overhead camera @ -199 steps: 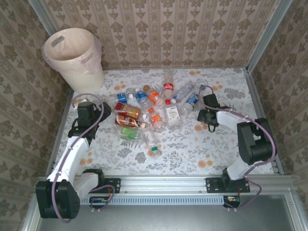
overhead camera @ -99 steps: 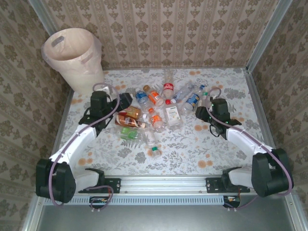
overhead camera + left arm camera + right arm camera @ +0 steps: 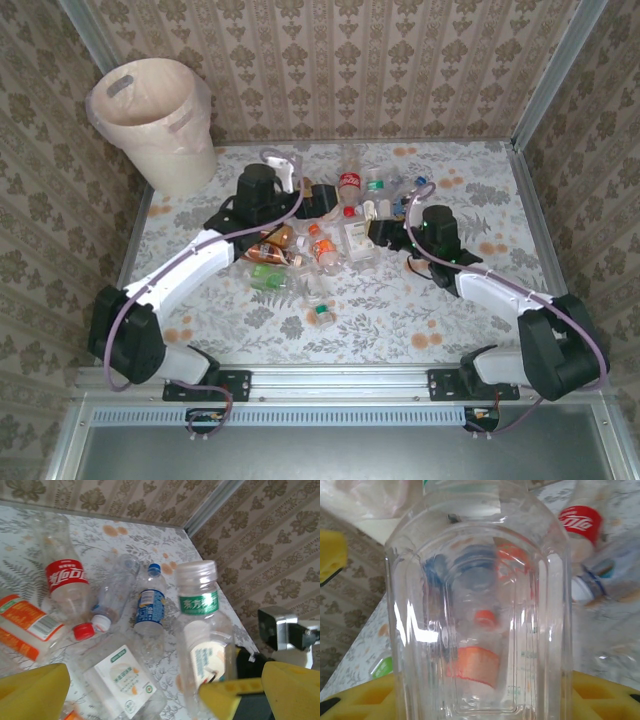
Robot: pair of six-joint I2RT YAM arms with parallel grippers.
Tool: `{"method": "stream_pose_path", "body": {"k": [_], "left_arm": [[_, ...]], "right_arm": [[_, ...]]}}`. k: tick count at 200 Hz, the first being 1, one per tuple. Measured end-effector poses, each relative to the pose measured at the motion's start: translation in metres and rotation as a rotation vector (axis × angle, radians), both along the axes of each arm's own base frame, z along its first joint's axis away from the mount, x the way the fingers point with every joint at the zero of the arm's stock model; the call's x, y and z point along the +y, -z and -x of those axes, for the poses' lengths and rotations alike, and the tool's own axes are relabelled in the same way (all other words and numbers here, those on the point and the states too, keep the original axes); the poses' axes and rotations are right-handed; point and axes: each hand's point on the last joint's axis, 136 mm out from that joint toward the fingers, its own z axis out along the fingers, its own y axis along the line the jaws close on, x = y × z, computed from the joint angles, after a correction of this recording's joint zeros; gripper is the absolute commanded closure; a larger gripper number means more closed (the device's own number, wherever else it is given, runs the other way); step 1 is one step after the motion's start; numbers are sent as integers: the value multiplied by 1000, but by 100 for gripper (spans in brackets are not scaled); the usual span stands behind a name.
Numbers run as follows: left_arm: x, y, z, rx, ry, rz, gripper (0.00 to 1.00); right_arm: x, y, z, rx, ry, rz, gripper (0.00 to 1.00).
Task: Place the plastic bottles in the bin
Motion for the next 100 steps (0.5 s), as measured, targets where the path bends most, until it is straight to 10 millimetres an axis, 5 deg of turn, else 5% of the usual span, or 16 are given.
{"method": "stream_pose_path", "body": {"k": [72,100], "left_arm": [[-42,34,11,134,54,-60,1],[-44,49,14,188,50,-80,12]], "right_arm": [[43,-11,6,-75,-127,50,54],[57,-23,5,-127,-158,54,54]]}}
